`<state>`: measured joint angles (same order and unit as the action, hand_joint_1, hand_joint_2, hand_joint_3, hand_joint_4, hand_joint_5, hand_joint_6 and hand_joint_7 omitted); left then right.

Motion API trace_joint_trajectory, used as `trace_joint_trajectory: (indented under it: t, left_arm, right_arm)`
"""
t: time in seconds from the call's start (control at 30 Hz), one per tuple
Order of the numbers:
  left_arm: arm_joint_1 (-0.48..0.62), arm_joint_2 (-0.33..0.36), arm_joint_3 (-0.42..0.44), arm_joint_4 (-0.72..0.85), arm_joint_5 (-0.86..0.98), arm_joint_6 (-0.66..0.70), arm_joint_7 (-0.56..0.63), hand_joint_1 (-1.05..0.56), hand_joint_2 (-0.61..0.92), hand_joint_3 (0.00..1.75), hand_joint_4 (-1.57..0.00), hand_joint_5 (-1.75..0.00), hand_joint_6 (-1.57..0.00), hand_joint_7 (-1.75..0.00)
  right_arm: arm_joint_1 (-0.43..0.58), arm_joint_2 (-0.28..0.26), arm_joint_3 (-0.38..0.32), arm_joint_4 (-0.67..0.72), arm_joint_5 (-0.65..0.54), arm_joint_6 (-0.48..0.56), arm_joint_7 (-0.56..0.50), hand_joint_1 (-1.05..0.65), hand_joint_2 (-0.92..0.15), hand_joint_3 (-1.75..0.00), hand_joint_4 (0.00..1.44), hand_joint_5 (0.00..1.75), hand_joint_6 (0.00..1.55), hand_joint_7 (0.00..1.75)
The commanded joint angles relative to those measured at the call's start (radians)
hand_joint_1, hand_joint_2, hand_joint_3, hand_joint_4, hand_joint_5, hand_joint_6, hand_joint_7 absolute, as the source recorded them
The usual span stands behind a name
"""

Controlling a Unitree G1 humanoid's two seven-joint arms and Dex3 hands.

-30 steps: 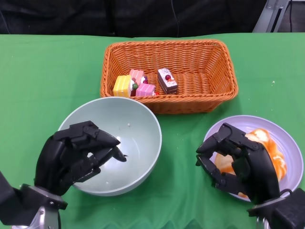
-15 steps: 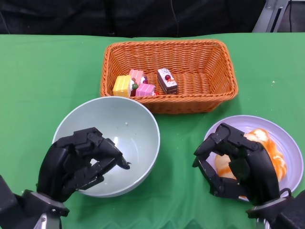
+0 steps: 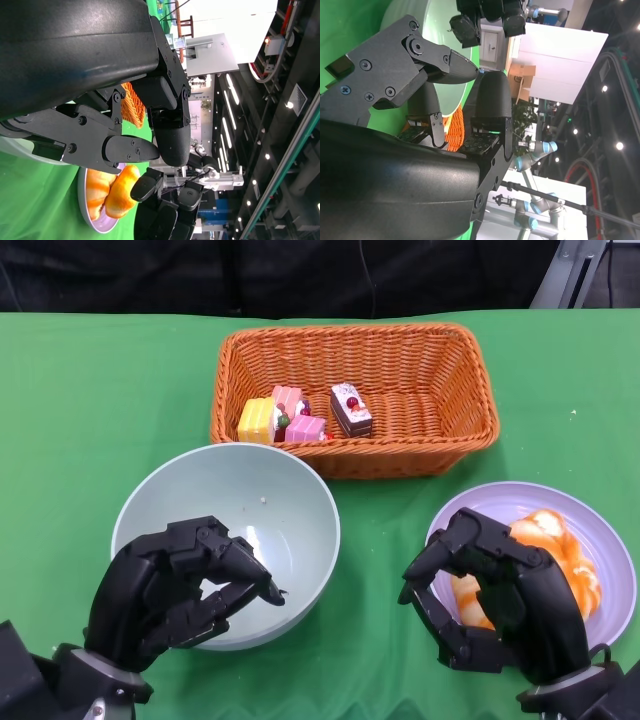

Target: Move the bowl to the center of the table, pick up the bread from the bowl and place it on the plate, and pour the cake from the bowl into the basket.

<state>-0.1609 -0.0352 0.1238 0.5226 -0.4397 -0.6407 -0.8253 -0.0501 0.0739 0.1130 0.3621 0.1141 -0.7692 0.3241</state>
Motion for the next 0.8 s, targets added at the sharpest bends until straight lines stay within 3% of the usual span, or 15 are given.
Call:
trace_joint_trajectory:
  t: [0.03, 0.8]
  left_arm:
    - [0.016, 0.007, 0.002, -0.022, -0.010, 0.010, 0.003, -0.14, 0.92, 0.32, -0.76, -1.23, -0.90, -0.84]
    - [0.043, 0.010, -0.001, -0.054, 0.006, 0.020, 0.034, -0.15, 0.92, 0.31, -0.76, -1.24, -0.92, -0.84]
  right_arm:
    - [0.017, -0.010, 0.000, -0.027, 0.013, 0.014, 0.002, -0.17, -0.47, -1.01, 0.72, 1.49, 0.65, 1.32]
    - [0.046, -0.011, 0.007, -0.048, 0.032, 0.055, 0.016, -0.16, -0.43, -1.07, 0.73, 1.48, 0.66, 1.30]
